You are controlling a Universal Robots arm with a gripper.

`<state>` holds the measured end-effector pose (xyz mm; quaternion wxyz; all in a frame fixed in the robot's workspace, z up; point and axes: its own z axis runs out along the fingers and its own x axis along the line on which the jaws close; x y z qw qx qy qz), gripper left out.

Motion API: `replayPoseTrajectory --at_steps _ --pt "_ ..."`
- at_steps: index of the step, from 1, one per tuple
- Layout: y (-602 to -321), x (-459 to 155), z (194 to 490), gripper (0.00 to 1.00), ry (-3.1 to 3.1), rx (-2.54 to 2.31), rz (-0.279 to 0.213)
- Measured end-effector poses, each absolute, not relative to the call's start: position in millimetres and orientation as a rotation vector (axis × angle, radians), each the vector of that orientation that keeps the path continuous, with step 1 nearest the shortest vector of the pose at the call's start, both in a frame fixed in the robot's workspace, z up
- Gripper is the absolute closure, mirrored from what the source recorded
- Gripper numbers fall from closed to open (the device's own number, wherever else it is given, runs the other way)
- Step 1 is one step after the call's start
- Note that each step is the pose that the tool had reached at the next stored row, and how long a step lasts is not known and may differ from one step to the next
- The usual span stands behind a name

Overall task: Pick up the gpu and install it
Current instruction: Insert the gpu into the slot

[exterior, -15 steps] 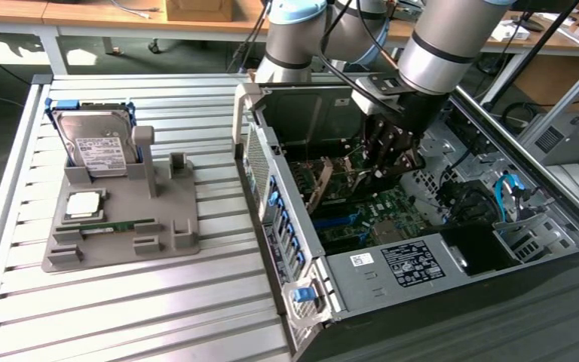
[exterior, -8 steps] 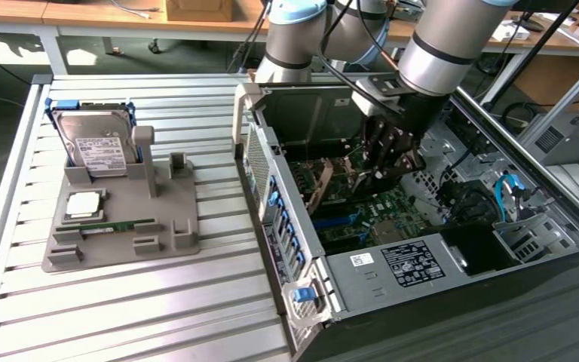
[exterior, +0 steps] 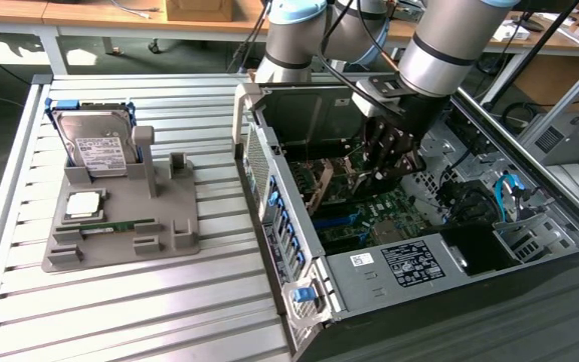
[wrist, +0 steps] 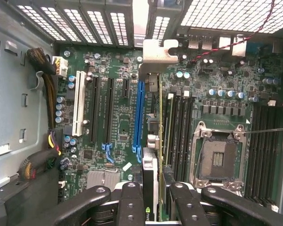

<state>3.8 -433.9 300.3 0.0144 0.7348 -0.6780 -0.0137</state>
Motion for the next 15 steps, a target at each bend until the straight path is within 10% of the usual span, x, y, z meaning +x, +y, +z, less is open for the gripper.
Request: replayPoseTrajectory --at_steps 15 --pt "-437.4 3.2 299.6 0.73 -2.111 2.288 -0.043"
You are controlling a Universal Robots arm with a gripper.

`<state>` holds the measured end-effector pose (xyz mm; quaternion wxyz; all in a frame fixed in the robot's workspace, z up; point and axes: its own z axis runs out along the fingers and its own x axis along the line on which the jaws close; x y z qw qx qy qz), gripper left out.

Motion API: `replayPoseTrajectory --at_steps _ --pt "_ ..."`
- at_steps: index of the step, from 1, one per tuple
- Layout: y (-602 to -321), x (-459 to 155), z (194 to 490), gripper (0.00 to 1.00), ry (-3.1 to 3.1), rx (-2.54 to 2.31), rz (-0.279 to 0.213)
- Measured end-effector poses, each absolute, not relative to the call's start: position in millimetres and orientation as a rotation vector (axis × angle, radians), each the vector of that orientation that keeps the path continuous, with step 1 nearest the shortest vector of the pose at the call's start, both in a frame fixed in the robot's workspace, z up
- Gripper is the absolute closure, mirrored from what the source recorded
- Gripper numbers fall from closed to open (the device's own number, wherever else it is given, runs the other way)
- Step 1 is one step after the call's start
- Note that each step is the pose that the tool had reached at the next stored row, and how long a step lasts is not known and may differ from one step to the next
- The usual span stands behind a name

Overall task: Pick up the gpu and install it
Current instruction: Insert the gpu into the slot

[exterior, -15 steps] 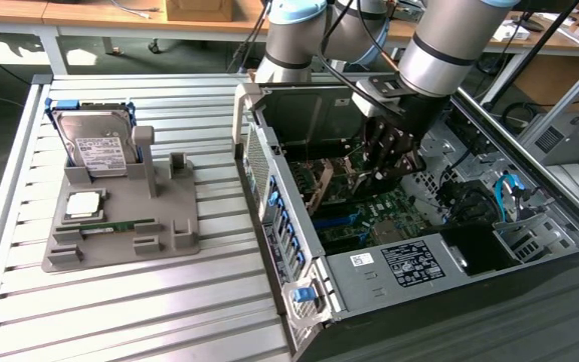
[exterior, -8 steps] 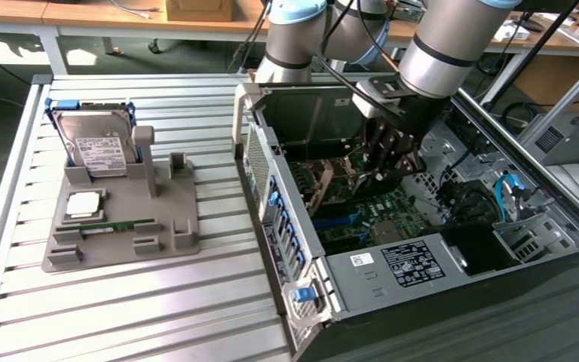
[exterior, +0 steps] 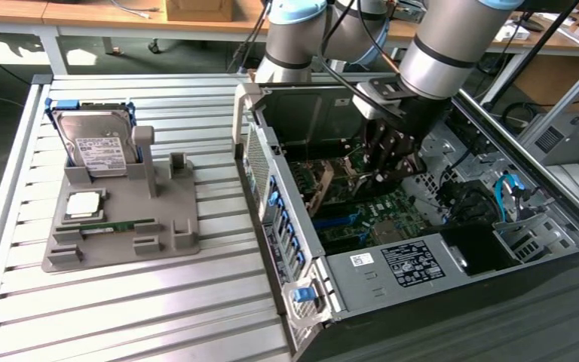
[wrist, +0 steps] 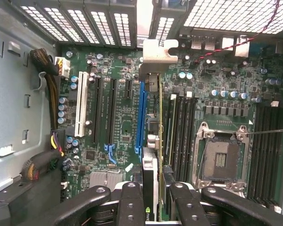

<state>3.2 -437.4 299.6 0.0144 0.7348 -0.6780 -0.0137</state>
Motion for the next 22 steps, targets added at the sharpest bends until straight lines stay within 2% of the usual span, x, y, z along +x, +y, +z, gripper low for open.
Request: replayPoseTrajectory --at_steps 22 --pt "-442.2 2.3 298.9 0.73 -2.111 2.288 -0.043"
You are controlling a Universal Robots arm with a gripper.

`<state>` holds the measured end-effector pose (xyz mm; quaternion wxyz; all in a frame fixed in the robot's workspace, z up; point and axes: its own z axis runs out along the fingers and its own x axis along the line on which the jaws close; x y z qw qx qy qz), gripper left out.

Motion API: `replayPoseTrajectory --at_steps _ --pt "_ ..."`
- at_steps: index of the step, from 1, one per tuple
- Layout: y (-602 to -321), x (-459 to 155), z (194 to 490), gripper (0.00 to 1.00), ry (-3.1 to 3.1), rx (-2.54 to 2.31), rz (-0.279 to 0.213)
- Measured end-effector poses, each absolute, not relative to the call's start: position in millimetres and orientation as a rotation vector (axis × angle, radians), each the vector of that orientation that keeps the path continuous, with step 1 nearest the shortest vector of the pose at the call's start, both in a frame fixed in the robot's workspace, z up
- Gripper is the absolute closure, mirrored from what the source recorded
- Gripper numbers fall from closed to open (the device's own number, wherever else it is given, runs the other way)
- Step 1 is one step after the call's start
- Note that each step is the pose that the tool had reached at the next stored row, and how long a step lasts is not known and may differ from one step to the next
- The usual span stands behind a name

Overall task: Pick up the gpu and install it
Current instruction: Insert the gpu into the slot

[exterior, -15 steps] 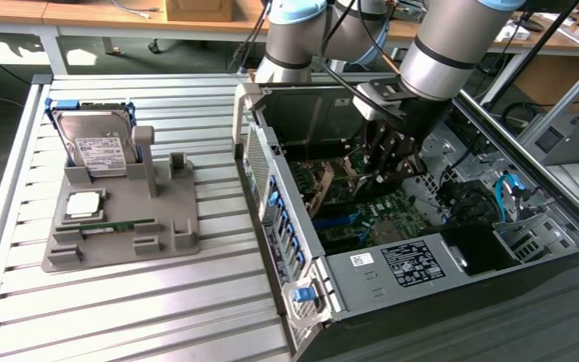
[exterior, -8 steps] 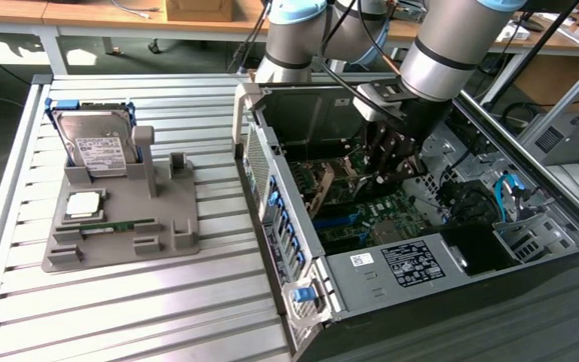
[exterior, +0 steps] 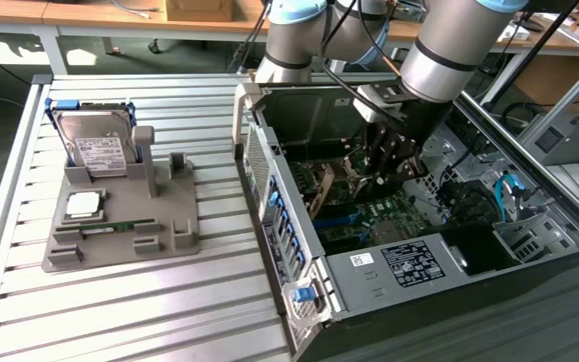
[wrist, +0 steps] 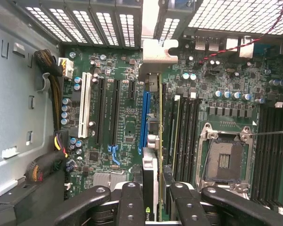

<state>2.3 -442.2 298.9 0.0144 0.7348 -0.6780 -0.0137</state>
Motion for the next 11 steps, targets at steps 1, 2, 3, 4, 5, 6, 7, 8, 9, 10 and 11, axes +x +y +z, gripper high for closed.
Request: replayPoseTrajectory --at_steps 1,2,3,4,5,6,7,8,9,10,11 --pt "-442.5 2.3 298.8 0.73 -2.111 2.288 -0.043" --pt "-442.7 2.2 298.8 0.73 -2.111 2.288 -0.043" --pt "-442.9 2.2 298.8 0.73 -2.111 2.288 -0.043" --pt "-443.6 2.0 298.7 0.73 -2.111 2.287 -0.043" --pt "-444.2 1.9 298.5 0.73 -2.111 2.288 -0.043" --pt "-444.4 1.9 298.5 0.73 -2.111 2.288 -0.043" --pt "-444.6 1.8 298.5 0.73 -2.111 2.288 -0.043" --pt "-444.8 1.8 298.4 0.73 -2.111 2.288 -0.043" --pt "-445.0 1.8 298.4 0.73 -2.111 2.288 -0.043" --pt "-445.3 1.7 298.4 0.73 -2.111 2.287 -0.043" --pt "-445.5 1.7 298.4 0.73 -2.111 2.288 -0.043"
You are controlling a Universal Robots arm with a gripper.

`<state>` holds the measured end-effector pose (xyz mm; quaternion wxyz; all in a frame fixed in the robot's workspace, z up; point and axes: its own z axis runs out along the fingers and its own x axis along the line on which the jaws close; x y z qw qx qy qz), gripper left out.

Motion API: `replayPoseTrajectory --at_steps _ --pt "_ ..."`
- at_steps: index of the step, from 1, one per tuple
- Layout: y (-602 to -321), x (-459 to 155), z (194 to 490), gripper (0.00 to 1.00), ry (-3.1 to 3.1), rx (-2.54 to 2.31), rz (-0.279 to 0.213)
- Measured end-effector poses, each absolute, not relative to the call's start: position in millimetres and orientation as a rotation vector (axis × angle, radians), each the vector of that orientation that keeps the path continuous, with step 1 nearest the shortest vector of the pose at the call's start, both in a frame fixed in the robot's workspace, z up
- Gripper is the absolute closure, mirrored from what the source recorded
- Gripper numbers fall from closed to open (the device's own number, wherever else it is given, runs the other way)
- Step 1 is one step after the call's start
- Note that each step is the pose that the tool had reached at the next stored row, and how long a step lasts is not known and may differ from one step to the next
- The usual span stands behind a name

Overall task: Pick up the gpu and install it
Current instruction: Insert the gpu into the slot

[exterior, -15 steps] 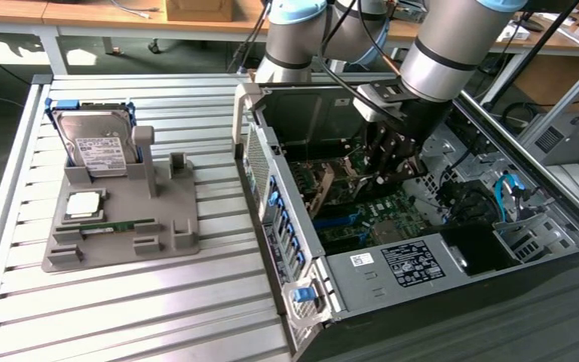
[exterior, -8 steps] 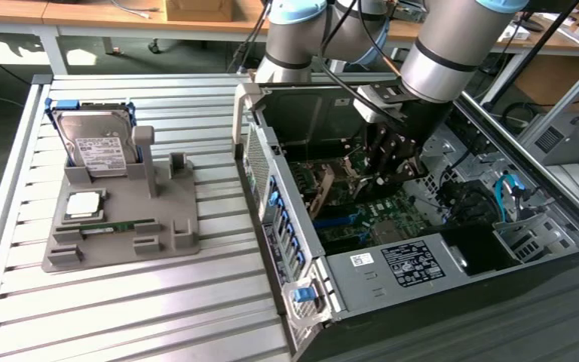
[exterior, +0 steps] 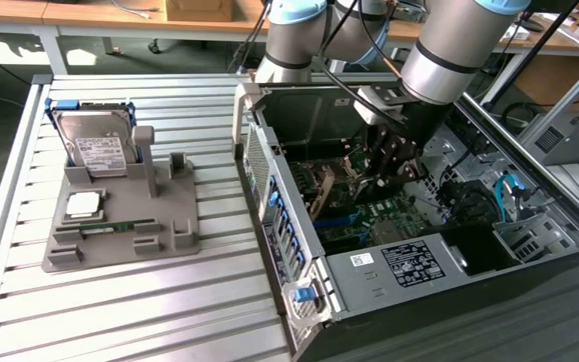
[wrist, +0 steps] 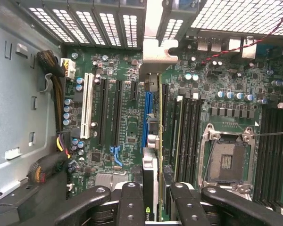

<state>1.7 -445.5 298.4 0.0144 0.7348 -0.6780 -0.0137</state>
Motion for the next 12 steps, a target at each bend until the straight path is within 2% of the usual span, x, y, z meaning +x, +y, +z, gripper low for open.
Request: replayPoseTrajectory --at_steps 12 --pt "-448.2 1.6 297.9 0.73 -2.111 2.288 -0.043"
